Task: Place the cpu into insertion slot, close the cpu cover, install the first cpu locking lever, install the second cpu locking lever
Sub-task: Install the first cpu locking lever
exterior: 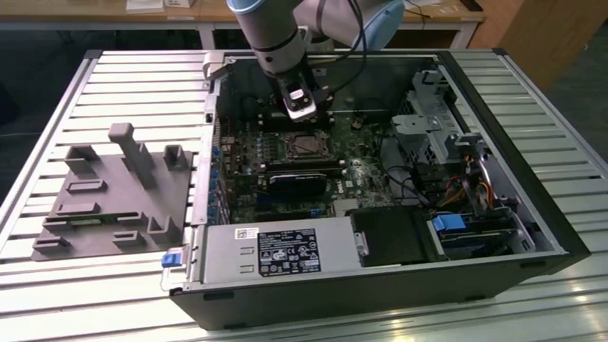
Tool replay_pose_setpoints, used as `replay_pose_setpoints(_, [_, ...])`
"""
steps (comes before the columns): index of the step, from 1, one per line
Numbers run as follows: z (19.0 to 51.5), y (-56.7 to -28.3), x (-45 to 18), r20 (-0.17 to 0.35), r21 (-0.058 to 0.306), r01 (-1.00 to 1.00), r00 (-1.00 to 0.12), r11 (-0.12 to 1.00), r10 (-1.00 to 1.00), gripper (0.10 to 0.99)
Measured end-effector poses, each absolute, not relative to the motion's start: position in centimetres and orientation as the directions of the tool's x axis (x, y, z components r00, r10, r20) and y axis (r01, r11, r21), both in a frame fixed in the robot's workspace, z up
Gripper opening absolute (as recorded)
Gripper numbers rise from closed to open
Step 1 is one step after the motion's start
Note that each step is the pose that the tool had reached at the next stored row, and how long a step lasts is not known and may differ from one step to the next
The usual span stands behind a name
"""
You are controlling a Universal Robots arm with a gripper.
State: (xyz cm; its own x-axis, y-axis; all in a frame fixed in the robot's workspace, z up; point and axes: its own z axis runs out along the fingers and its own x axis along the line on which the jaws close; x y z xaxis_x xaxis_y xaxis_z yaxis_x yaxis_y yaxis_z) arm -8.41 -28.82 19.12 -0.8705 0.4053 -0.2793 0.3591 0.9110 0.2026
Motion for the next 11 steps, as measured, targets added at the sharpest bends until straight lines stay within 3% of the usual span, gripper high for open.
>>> replay_pose_setpoints(11, [18.74,-28.82,-8.42,-0.284,0.195,0.369,-0.866,0.909,0.412,0.102])
